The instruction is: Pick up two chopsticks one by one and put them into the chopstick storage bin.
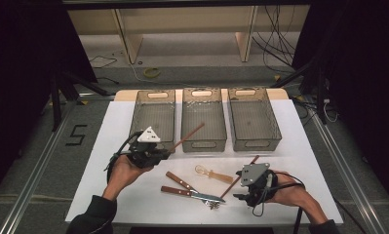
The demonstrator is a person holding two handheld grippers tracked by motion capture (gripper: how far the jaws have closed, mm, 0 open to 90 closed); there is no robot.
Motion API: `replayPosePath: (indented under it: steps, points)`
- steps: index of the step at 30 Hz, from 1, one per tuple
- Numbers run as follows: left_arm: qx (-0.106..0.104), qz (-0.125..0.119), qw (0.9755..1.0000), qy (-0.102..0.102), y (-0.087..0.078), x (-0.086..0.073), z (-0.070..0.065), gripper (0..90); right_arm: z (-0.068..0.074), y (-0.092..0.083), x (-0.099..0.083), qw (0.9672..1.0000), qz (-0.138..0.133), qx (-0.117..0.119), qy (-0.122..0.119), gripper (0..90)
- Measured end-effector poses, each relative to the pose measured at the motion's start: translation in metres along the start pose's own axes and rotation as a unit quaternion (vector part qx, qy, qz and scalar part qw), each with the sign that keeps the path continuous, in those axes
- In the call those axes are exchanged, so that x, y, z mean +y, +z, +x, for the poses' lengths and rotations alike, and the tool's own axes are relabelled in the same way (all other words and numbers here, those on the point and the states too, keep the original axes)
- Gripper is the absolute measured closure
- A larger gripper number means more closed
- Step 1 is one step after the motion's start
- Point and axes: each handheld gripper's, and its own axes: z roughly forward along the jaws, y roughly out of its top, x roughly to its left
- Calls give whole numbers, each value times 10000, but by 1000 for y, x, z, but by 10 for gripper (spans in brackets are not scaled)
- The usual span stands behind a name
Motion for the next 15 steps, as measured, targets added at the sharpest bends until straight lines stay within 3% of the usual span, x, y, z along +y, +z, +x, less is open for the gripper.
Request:
replayPosePath:
  steps: [7,15]
  points:
    - [266,-201,9990,-296,-5,10,25,837,4,2,-8,9999,7,15,119,307]
    - [577,-336,9953,-698,-9,15,55,837,5,1,-15,9998,-2,33,212,297]
